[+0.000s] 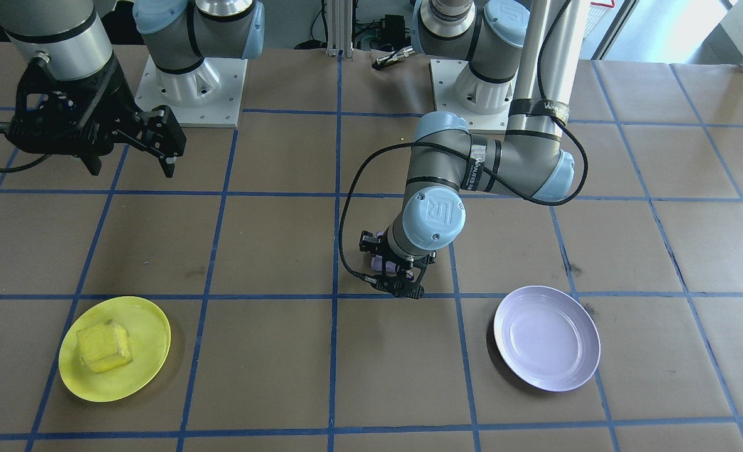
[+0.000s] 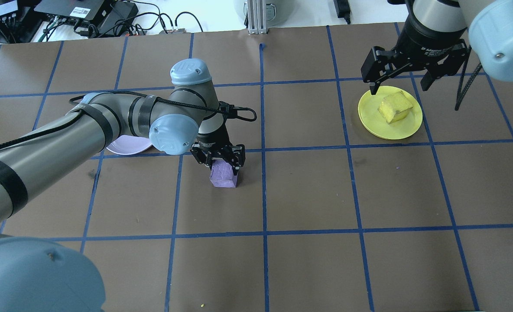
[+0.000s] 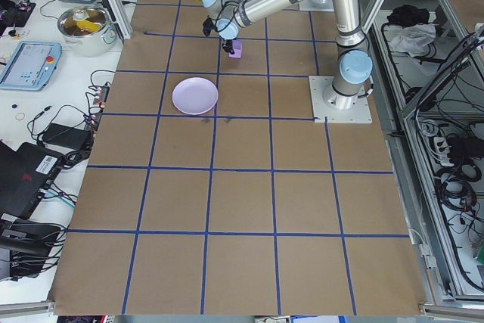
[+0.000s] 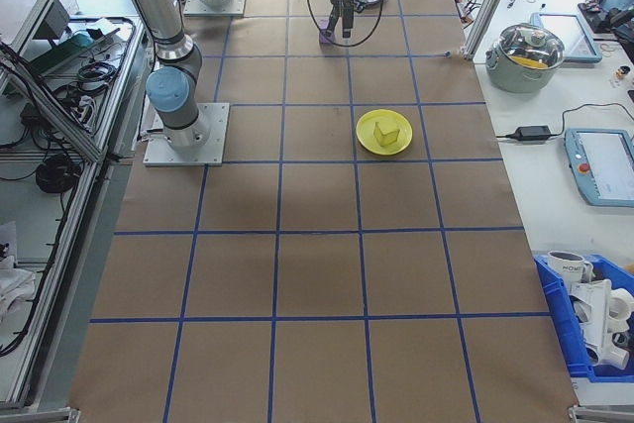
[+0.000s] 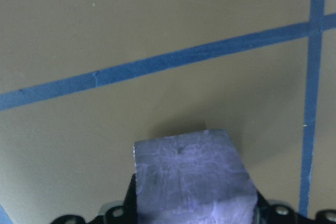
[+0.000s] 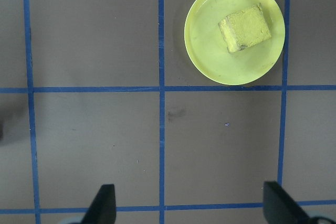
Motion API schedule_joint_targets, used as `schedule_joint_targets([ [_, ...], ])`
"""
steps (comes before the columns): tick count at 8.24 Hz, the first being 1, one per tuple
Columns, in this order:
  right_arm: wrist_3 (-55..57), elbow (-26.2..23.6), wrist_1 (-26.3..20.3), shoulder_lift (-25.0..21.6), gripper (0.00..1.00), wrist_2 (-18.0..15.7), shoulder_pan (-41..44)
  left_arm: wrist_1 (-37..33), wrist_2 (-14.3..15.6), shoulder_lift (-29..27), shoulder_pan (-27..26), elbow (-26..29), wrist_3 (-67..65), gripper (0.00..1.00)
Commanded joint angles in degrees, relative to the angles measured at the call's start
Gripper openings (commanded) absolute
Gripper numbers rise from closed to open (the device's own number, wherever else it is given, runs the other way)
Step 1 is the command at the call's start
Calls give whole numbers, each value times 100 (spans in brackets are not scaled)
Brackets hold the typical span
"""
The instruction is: Sort blocks by color into plates
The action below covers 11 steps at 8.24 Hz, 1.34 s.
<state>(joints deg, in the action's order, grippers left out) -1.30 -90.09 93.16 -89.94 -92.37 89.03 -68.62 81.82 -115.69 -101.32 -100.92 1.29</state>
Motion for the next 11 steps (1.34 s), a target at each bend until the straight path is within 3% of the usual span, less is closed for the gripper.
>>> schedule_joint_targets([
  [1, -10, 0, 18, 3, 100, -17, 0, -141, 1, 317, -2, 82, 56, 0],
  [2, 33, 0, -17, 3, 100, -9, 0, -169, 140, 423, 41, 90, 91, 0],
  [3, 25, 0, -26, 38, 100, -9, 0, -117, 568, 477, 155, 169, 109, 0],
  [4, -1, 0, -26, 47, 100, -43, 0, -125, 677, 442, 521, 422, 735, 0],
  [8, 7, 0, 19, 47, 100, -35, 0, -72, 898, 136, 2077, 1109, 2365, 0],
  [11, -19, 52, -8, 47, 100, 26, 9, 85, 915, -373, 2362, 1373, 2394, 0],
])
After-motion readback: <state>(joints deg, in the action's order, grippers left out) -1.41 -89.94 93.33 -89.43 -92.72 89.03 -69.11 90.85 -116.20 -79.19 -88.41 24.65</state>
